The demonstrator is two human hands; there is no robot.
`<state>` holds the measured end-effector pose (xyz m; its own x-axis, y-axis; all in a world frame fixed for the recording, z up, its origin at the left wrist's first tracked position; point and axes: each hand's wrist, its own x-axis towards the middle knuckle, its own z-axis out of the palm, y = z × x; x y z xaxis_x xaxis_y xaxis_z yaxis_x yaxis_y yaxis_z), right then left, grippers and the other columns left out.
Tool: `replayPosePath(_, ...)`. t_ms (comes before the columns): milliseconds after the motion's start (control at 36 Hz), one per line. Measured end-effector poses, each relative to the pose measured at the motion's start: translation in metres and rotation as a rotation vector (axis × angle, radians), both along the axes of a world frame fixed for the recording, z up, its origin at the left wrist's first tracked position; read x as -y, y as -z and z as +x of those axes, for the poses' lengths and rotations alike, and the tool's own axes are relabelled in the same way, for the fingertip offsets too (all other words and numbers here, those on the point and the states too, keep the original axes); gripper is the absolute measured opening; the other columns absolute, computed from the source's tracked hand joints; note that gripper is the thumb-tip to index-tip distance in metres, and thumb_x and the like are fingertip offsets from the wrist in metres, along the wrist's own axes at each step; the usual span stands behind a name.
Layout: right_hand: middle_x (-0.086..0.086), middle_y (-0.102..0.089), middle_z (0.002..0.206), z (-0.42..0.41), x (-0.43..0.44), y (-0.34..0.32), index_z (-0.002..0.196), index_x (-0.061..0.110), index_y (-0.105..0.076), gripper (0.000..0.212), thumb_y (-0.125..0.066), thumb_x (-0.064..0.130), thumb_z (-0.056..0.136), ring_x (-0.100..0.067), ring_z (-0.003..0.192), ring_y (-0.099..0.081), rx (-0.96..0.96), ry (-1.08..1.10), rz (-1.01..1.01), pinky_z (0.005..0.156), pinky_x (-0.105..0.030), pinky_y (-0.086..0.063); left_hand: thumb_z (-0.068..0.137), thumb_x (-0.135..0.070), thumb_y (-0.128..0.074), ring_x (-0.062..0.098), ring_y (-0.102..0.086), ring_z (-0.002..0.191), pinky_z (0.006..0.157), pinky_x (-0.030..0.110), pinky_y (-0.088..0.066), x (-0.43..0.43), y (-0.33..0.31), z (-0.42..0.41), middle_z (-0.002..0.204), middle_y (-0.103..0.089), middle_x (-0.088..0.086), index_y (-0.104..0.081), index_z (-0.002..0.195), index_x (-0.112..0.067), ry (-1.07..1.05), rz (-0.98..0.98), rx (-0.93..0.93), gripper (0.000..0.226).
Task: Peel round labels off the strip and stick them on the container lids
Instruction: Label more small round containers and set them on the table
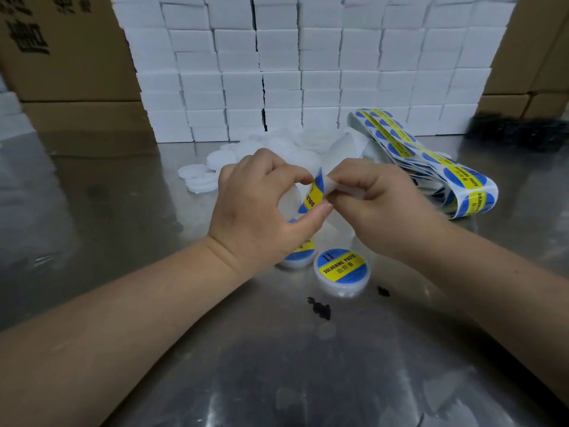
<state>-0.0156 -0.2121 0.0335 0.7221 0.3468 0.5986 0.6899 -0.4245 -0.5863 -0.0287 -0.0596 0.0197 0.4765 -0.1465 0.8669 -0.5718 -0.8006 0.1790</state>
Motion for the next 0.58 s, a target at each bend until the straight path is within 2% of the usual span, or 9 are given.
replayPosePath(111,0.012,-0.056,0.068,0.0015,0.001,-0.0008,0.078,0.016,-0.07,0.026,-0.052,-0.004,0.083,-0.001,0.063,-0.05,-0.048,0.076,-0.003,0.061,-0.013,-0.037,0.074,-0.037,-0.052,0.026,-0.057,0.072,0.072,0.035,-0.037,-0.0011,-0.0011,-0.0016,0.077,-0.056,0.009,-0.07,0.083,-0.007,0.013,-0.035,-0.045,0.036)
replayPosePath(194,0.002,-0.046,0.052,0.0071,0.0061,-0.001,0.076,0.007,-0.068,0.017,-0.052,0.007,0.083,-0.006,0.045,-0.037,-0.122,0.204,-0.039,0.046,-0.02,-0.034,0.078,-0.027,-0.051,0.025,-0.055,0.075,0.074,0.039,-0.04,-0.0019,-0.0027,0.0002,0.078,-0.048,0.0,-0.069,0.078,-0.007,-0.009,-0.11,-0.111,0.027)
replayPosePath(250,0.0,-0.042,0.049,0.0097,0.0082,-0.0006,0.077,0.005,-0.066,0.017,-0.053,0.014,0.083,-0.007,0.042,-0.033,-0.147,0.243,-0.053,0.043,-0.02,-0.031,0.079,-0.024,-0.054,0.024,-0.054,0.076,0.076,0.039,-0.04,-0.003,-0.0015,0.0034,0.079,-0.046,-0.002,-0.069,0.077,-0.007,-0.028,-0.133,-0.131,0.023)
replayPosePath(278,0.002,-0.041,0.047,0.0096,0.0079,-0.0003,0.076,0.006,-0.066,0.017,-0.053,0.015,0.083,-0.007,0.042,-0.033,-0.154,0.242,-0.05,0.042,-0.019,-0.031,0.079,-0.029,-0.053,0.02,-0.051,0.075,0.077,0.039,-0.04,-0.0031,-0.0013,0.0038,0.079,-0.046,-0.002,-0.07,0.077,-0.007,-0.017,-0.144,-0.133,0.028)
replayPosePath(361,0.003,-0.043,0.046,0.0062,0.0043,0.0005,0.075,0.011,-0.067,0.017,-0.052,0.013,0.081,-0.007,0.041,-0.034,-0.173,0.22,-0.051,0.044,-0.02,-0.031,0.073,-0.045,-0.048,0.012,-0.046,0.075,0.078,0.033,-0.035,-0.0013,-0.0015,0.0009,0.08,-0.047,-0.003,-0.07,0.079,-0.011,0.038,-0.157,-0.119,0.04)
replayPosePath(417,-0.002,-0.049,0.051,0.0029,0.0019,0.0004,0.073,0.012,-0.067,0.017,-0.051,0.009,0.079,-0.008,0.044,-0.038,-0.147,0.2,-0.075,0.045,-0.023,-0.032,0.07,-0.048,-0.055,0.014,-0.05,0.075,0.078,0.029,-0.029,0.0014,0.0008,-0.0001,0.079,-0.049,-0.001,-0.07,0.079,-0.014,0.016,-0.089,-0.121,0.039)
replayPosePath(500,-0.009,-0.062,0.072,0.0004,-0.0001,0.0006,0.077,0.01,-0.068,0.017,-0.052,0.009,0.08,-0.015,0.061,-0.048,-0.102,0.205,-0.124,0.056,-0.031,-0.041,0.069,-0.04,-0.065,0.02,-0.055,0.076,0.078,0.029,-0.028,0.0027,0.004,0.0039,0.078,-0.05,0.0,-0.071,0.08,-0.014,-0.042,-0.068,-0.124,0.029)
replayPosePath(583,-0.005,-0.065,0.072,0.0014,-0.0003,0.0026,0.079,0.015,-0.07,0.022,-0.051,0.006,0.081,-0.012,0.061,-0.049,-0.106,0.211,-0.112,0.06,-0.028,-0.043,0.076,-0.038,-0.056,0.017,-0.051,0.076,0.077,0.03,-0.031,-0.0018,0.0028,0.0067,0.079,-0.045,-0.004,-0.07,0.08,-0.012,-0.047,-0.093,-0.119,0.03)
